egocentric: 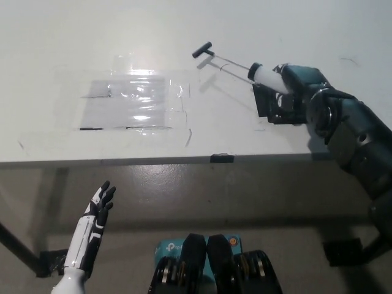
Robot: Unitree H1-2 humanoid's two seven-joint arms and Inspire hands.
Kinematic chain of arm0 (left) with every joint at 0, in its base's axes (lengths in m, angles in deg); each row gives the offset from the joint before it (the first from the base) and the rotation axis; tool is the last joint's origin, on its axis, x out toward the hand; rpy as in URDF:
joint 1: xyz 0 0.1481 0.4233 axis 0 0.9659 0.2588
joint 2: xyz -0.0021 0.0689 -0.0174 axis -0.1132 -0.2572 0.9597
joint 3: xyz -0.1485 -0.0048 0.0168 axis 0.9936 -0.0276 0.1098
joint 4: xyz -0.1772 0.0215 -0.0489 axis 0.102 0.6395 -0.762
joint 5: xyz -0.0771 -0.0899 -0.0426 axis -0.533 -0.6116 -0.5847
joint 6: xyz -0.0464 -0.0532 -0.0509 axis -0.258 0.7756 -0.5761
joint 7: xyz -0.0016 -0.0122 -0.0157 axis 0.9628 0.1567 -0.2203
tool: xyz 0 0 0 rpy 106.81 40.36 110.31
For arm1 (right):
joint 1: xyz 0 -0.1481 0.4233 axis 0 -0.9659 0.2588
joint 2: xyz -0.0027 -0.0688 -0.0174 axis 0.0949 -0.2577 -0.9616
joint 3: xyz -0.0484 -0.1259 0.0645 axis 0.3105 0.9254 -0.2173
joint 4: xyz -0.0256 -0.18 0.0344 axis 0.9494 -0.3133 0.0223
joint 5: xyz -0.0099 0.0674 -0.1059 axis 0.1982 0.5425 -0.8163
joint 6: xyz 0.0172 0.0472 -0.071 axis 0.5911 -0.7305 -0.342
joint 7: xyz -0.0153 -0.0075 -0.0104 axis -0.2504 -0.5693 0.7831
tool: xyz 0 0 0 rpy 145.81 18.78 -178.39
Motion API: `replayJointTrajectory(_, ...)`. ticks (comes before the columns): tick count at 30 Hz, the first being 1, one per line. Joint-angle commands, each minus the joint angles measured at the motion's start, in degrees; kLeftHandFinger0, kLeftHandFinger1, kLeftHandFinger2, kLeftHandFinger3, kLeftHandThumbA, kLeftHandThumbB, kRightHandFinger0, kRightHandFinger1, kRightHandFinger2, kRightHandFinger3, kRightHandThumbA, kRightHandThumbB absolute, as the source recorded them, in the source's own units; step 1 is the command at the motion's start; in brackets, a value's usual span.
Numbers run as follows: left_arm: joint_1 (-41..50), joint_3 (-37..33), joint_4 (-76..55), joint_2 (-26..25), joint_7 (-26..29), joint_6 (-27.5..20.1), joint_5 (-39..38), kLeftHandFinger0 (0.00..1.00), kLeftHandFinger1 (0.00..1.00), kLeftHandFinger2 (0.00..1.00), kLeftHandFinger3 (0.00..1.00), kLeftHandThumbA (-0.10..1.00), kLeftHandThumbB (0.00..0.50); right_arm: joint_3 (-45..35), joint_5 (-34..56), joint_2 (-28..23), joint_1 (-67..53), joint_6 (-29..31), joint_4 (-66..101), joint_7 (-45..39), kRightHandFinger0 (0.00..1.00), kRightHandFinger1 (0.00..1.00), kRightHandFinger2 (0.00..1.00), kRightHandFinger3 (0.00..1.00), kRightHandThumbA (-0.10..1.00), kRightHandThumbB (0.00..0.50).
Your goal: The robot uses right hand to pick up a small white air pumper and uses its left hand to compress it, and then puts it on the desk
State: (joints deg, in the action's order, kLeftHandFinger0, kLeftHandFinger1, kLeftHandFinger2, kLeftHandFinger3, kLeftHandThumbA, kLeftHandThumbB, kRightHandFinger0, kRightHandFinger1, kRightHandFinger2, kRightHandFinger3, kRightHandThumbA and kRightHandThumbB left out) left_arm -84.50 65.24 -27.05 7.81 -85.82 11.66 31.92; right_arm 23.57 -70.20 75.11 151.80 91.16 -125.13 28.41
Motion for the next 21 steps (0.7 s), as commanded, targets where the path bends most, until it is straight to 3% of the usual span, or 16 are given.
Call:
replayJointTrajectory(1,-0.9,0.5,-0.8,-0.9,0.4,-2.6,-0.4,1.0,1.0,1.0,1.0,1.0,0.044,-1.2,-0.1,-1.9,2.8,4.4,3.2,3.9,0.15,0.63,0.93,0.77,-0.1,0.116)
replayJointTrajectory(7,-0.8,0.5,-1.1,-0.7,0.4,-2.3,-0.4,1.0,1.0,1.0,1.0,1.0,0.041,-1.0,-1.1,-4.5,0.3,5.9,11.3,2.4,0.15,0.62,0.92,0.77,-0.1,0.127)
replayJointTrajectory(11,-0.9,0.6,-1.6,-0.7,0.4,-3.0,-0.9,1.0,1.0,1.0,1.0,1.0,0.059,-1.6,-0.9,-7.4,-3.6,6.0,22.1,-0.6,0.12,0.59,0.88,0.94,-0.1,0.114)
replayJointTrajectory(15,-0.5,1.5,-5.3,-0.4,0.2,-2.3,-3.3,1.0,1.0,1.0,1.0,0.99,0.027,-2.7,-0.4,-11.4,-10.1,5.0,39.6,-4.8,0.07,0.5,0.81,0.9,-0.1,0.12)
replayJointTrajectory(21,-1.4,3.0,-10.5,-0.1,0.0,-0.2,-7.7,1.0,1.0,1.0,1.0,1.0,0.07,-5.5,0.1,-15.7,-18.1,-2.9,65.0,-12.8,0.12,0.57,0.85,0.94,-0.1,0.151)
